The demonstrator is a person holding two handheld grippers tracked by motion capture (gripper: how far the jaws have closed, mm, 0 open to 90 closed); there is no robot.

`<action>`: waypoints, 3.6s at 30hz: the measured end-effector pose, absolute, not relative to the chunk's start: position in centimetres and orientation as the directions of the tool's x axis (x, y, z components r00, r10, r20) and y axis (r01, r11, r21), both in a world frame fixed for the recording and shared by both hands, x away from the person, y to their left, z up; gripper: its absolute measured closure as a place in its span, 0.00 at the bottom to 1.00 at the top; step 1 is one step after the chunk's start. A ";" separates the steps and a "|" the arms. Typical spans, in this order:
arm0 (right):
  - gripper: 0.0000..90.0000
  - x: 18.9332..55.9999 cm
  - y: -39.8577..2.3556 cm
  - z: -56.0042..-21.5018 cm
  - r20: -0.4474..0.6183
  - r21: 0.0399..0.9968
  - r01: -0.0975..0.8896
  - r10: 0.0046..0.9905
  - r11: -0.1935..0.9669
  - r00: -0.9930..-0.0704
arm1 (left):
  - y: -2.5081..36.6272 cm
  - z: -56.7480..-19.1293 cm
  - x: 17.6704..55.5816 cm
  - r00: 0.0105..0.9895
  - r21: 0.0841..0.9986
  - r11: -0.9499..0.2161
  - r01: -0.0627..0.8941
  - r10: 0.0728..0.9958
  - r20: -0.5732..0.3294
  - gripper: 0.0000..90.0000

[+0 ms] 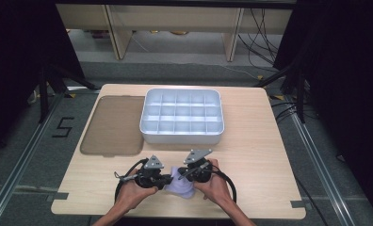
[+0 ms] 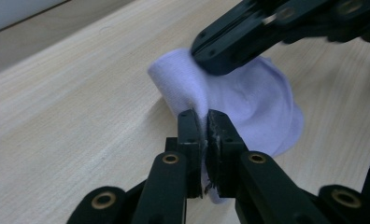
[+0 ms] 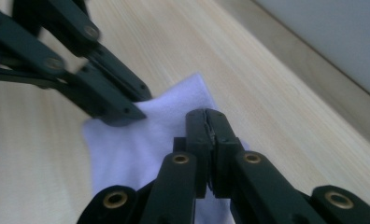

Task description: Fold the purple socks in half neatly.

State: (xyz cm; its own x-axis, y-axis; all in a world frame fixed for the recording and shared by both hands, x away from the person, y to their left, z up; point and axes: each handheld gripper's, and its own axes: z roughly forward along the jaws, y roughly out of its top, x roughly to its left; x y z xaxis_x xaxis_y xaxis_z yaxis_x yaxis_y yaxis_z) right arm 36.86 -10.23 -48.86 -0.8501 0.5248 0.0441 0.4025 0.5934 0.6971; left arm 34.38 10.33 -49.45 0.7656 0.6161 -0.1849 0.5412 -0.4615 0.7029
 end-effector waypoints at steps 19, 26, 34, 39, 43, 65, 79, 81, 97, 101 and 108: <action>1.00 35.1 -9.9 -48.2 0.089 0.709 0.381 0.461 0.594 -0.883 | 10.6 -48.6 34.2 0.762 0.724 -0.458 0.516 0.631 -0.144 0.94; 1.00 34.1 -8.7 -49.8 0.113 0.670 0.377 0.414 0.639 -0.903 | 10.6 -48.6 34.1 0.767 0.722 -0.466 0.512 0.626 -0.140 0.94; 0.99 34.6 -9.8 -48.7 0.102 0.697 0.382 0.444 0.607 -0.890 | 10.6 -48.6 34.1 0.770 0.723 -0.472 0.504 0.625 -0.128 0.94; 0.99 35.8 -11.5 -48.4 0.069 0.703 0.414 0.524 0.579 -0.849 | 10.5 -48.5 34.0 0.779 0.724 -0.488 0.488 0.618 -0.108 0.94; 0.99 36.8 -12.0 -49.4 0.083 0.679 0.445 0.542 0.583 -0.837 | 10.2 -48.3 33.8 0.778 0.731 -0.480 0.485 0.618 -0.110 0.94; 0.99 37.6 -13.2 -49.7 0.186 0.669 0.514 0.548 0.537 -0.815 | 5.6 -47.9 32.9 0.862 0.723 -0.589 0.361 0.506 -0.018 0.94; 0.99 38.0 -15.2 -49.6 0.193 0.655 0.531 0.560 0.538 -0.806 | 3.8 -48.7 33.1 0.878 0.702 -0.629 0.333 0.478 0.011 0.93; 0.99 38.0 -15.1 -49.7 0.205 0.643 0.545 0.564 0.539 -0.800 | 3.6 -48.8 33.1 0.883 0.697 -0.639 0.324 0.468 0.019 0.93; 0.99 37.8 -14.3 -47.0 0.192 0.715 0.474 0.507 0.515 -0.840 | 3.1 -49.1 33.0 0.883 0.694 -0.643 0.324 0.469 0.023 0.92; 0.99 38.2 -14.1 -47.9 0.184 0.679 0.491 0.520 0.546 -0.834 | 3.1 -49.1 33.0 0.877 0.693 -0.635 0.341 0.481 0.010 0.90; 0.99 38.4 -14.5 -49.0 0.188 0.653 0.516 0.542 0.554 -0.819 | 4.5 -47.8 32.8 0.864 0.746 -0.555 0.368 0.502 -0.053 0.77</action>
State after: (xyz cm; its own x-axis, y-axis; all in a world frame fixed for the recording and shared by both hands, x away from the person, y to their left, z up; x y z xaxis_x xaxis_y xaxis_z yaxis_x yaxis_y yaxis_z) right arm 38.40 -14.49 -49.03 -0.8193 0.5419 0.1875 0.5161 0.5543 0.6530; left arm 32.80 4.49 -47.79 0.8635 0.5016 -0.0530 0.3682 -0.5551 0.7459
